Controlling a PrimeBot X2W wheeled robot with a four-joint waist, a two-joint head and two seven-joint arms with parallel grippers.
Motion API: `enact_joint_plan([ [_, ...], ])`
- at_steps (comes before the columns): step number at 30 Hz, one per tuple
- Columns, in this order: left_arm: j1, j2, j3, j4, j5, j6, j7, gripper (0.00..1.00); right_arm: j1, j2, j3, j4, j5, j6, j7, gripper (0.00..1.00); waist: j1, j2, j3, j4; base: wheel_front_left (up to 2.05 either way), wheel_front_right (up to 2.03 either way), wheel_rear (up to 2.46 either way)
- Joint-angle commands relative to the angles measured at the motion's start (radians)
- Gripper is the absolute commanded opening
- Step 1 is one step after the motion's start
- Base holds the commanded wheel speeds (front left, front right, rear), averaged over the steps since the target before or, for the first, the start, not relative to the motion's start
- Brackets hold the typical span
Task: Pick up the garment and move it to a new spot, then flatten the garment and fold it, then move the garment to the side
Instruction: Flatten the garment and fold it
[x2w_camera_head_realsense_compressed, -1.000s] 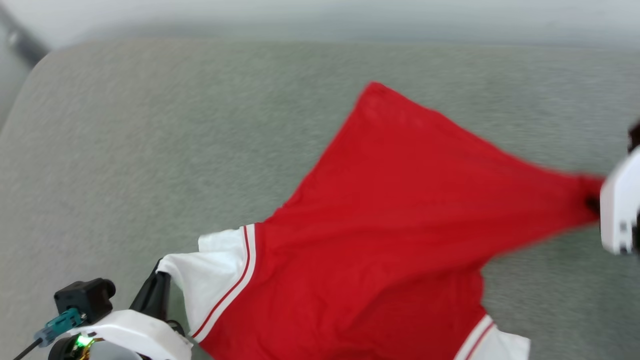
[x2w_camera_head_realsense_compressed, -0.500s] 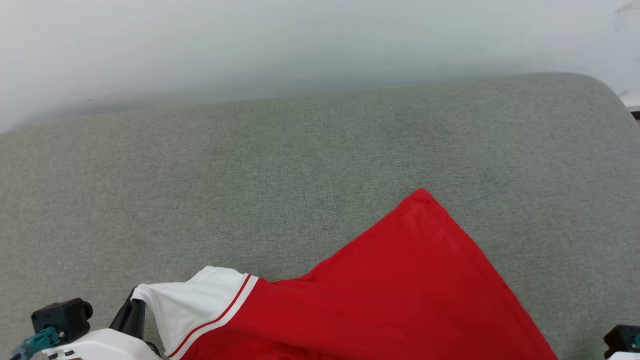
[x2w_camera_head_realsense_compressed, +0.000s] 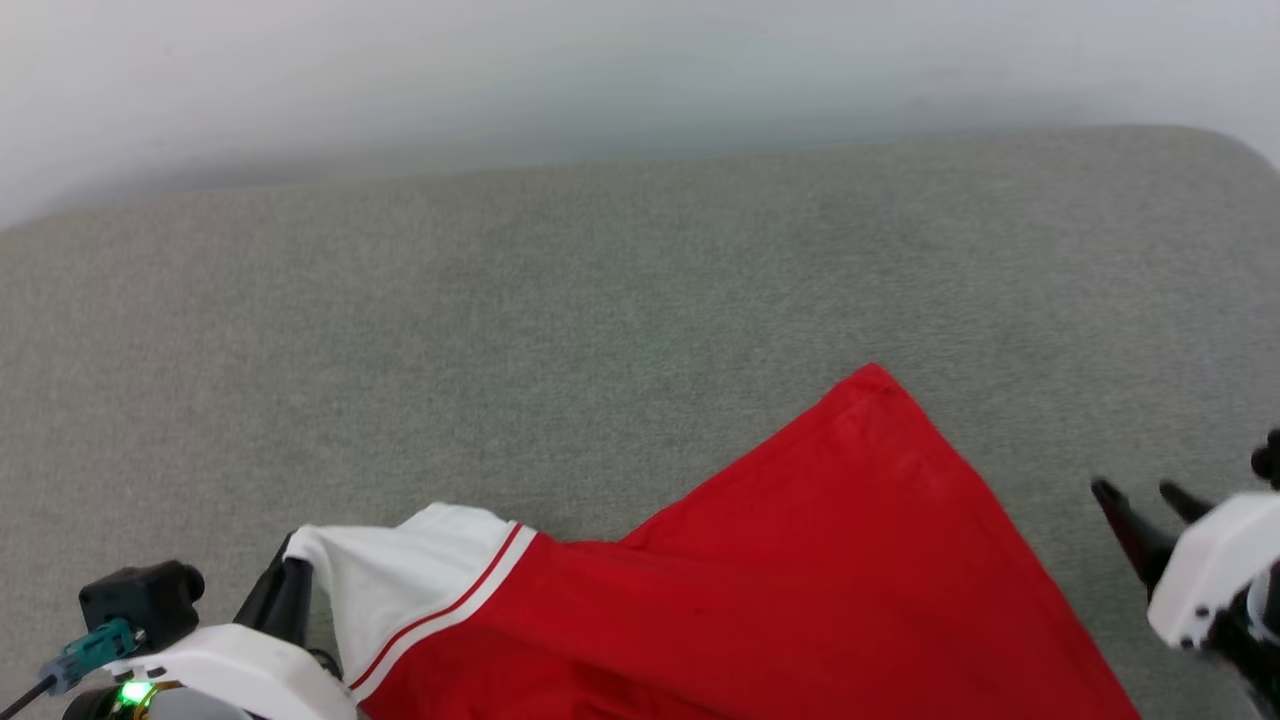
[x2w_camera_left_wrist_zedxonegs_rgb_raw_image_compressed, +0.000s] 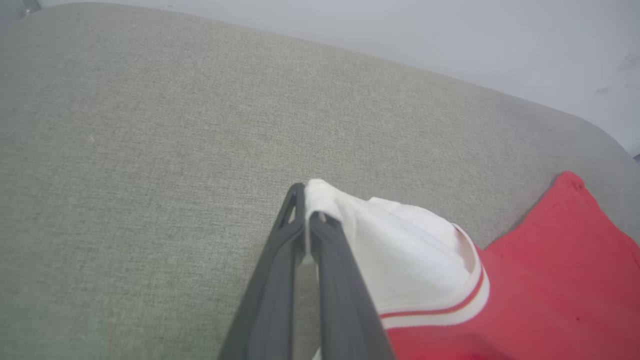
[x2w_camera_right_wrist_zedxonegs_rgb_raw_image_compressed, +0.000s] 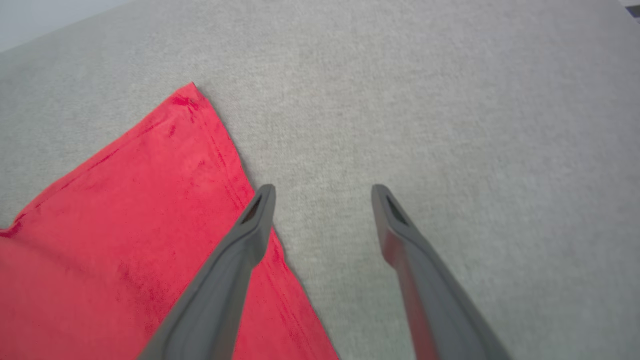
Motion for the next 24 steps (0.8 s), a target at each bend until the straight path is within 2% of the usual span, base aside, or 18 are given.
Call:
enact_joint_plan([
  [1,-0.026,-0.005,-0.003,-0.009,0.012,-0.005,-0.006,0.00,-0.054,-0.008,0.012,0.027,0.008,-0.001,-0.032,1.00,0.0001,0.0000,0.043,0.028,0.00,0.00,0.00],
  [4,-0.061,-0.011,-0.015,-0.018,0.024,-0.014,-0.011,0.00,-0.169,-0.021,0.052,0.082,0.025,-0.001,-0.051,1.00,0.0001,0.0000,0.087,0.055,0.00,0.00,0.00],
  [6,-0.089,-0.017,-0.024,-0.025,0.032,-0.021,-0.015,0.00,-0.238,-0.042,0.087,0.116,0.038,-0.001,-0.006,1.00,0.0001,0.0000,0.118,0.078,0.00,0.00,0.00],
  [10,-0.146,-0.033,-0.045,-0.028,0.049,-0.038,-0.023,0.00,-0.374,-0.066,0.151,0.174,0.060,-0.001,0.167,1.00,0.0001,0.0000,0.174,0.120,0.00,0.00,0.00],
  [15,-0.204,-0.053,-0.069,-0.019,0.063,-0.058,-0.035,0.00,-0.503,-0.049,0.196,0.234,0.037,-0.001,0.378,1.00,0.0001,0.0000,0.231,0.156,0.00,0.00,0.00],
  [19,-0.240,-0.068,-0.077,0.002,0.063,-0.076,-0.044,0.00,-0.555,-0.034,0.222,0.284,0.009,-0.001,0.454,1.00,0.0001,0.0000,0.270,0.177,0.00,0.00,0.00],
  [24,-0.264,-0.079,-0.083,0.031,0.061,-0.090,-0.057,0.00,-0.534,-0.005,0.285,0.363,-0.007,0.000,0.499,1.00,0.0001,0.0000,0.290,0.190,0.00,0.00,0.00],
])
